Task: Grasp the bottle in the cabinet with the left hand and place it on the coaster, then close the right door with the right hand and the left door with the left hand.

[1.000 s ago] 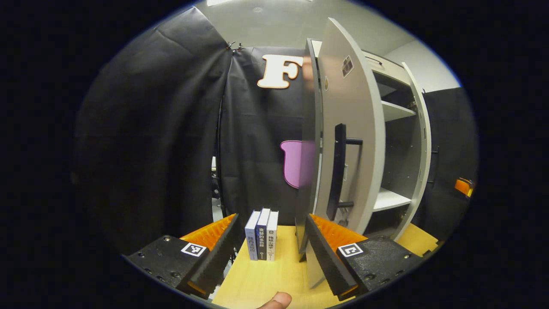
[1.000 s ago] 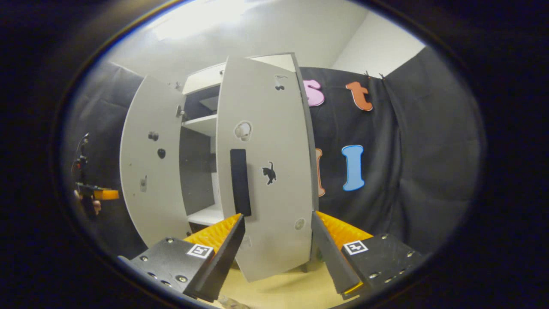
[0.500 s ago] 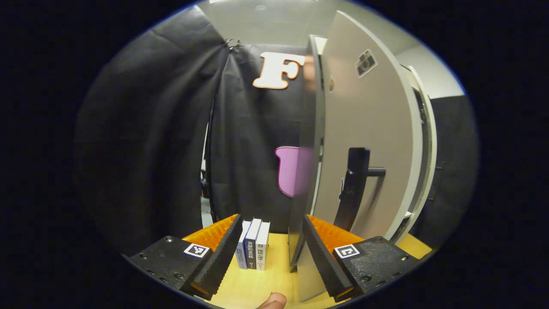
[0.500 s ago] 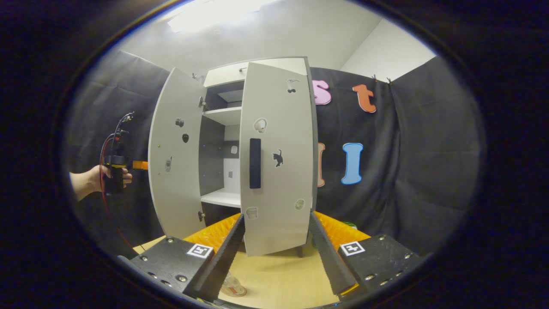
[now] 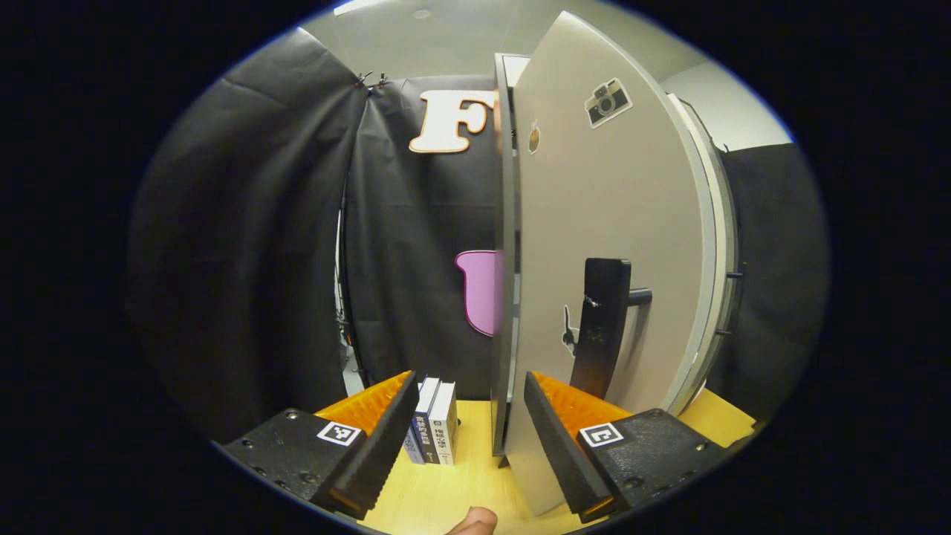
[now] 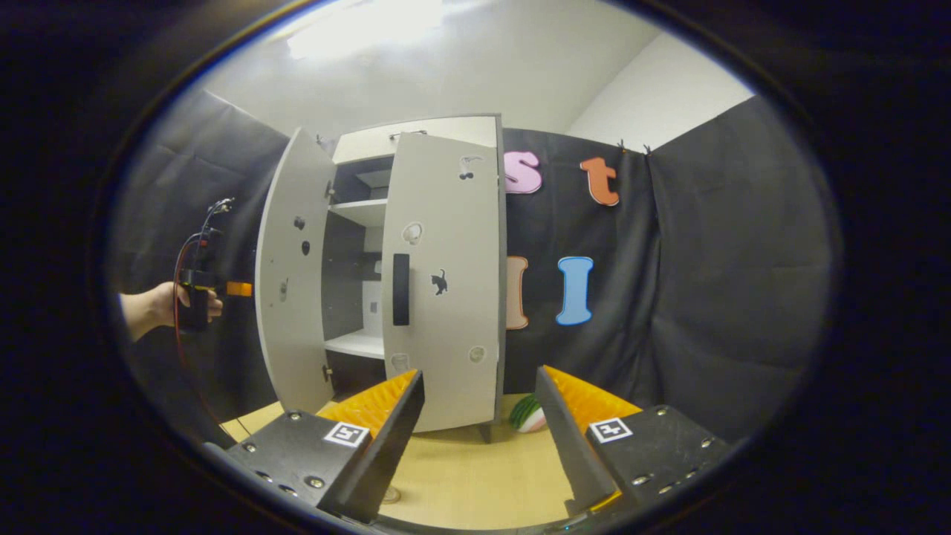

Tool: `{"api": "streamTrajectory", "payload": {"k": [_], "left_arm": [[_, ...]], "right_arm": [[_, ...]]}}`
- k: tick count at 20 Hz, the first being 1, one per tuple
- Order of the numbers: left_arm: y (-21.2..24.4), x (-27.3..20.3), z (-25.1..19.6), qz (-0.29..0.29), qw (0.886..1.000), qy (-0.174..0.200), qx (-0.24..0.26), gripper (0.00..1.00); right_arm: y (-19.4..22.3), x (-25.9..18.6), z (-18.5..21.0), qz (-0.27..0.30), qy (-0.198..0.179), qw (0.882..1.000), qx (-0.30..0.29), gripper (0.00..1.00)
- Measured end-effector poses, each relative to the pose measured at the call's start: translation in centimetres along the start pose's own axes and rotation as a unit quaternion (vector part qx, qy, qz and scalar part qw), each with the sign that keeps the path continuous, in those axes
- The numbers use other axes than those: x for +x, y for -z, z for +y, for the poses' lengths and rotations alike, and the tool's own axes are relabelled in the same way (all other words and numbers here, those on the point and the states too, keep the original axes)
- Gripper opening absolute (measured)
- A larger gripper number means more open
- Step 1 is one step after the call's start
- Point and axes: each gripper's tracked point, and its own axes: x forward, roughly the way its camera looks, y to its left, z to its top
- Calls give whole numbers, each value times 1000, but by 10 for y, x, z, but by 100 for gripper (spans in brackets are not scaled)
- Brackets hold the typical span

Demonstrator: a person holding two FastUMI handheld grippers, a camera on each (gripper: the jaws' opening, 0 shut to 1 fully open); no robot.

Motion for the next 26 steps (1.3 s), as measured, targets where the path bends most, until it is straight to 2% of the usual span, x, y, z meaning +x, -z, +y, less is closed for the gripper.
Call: {"api": "streamTrajectory", "payload": {"k": [3,4,8,9,10,11,12,14,15,17,20,21,22,23,26], "left_arm": [[-2,3,-18,-7,1000,16,-1,87],[-2,3,-22,-8,1000,19,2,92],[-2,6,-30,-12,1000,21,0,92],[-2,6,-32,-7,1000,20,-1,87],[-1,6,-34,-2,1000,21,-1,91],[-1,6,-37,-2,1000,22,-4,87],[-1,7,-39,-2,1000,23,-4,91],[-2,8,-45,-5,1000,28,-4,92],[-3,10,-47,-6,1000,29,-5,92],[-3,11,-51,-8,999,31,-5,92],[-3,14,-61,-10,999,37,-6,92],[-3,16,-66,-10,999,39,-6,92],[-3,18,-71,-11,999,43,-7,92],[-4,20,-77,-12,999,48,-6,92],[-5,27,-94,-14,998,66,-12,92]], "right_arm": [[4,-4,-4,4,5,1000,3,92],[5,-5,-4,5,6,1000,2,92],[5,-3,-10,1,16,1000,7,92],[3,-3,-10,-1,13,1000,8,92],[4,-2,-3,-2,6,1000,11,92],[1,0,1,-6,0,1000,14,90],[-2,2,3,-11,-5,1000,18,92],[-7,7,7,-18,-11,1000,21,90],[-8,10,8,-19,-10,1000,22,93],[-9,14,8,-21,-8,999,22,90],[-9,21,8,-24,-2,999,23,92],[-8,24,8,-22,0,999,23,89],[-7,27,9,-22,1,999,23,92],[-8,30,11,-23,1,1000,21,89],[-7,35,13,-25,6,1000,14,92]]}}
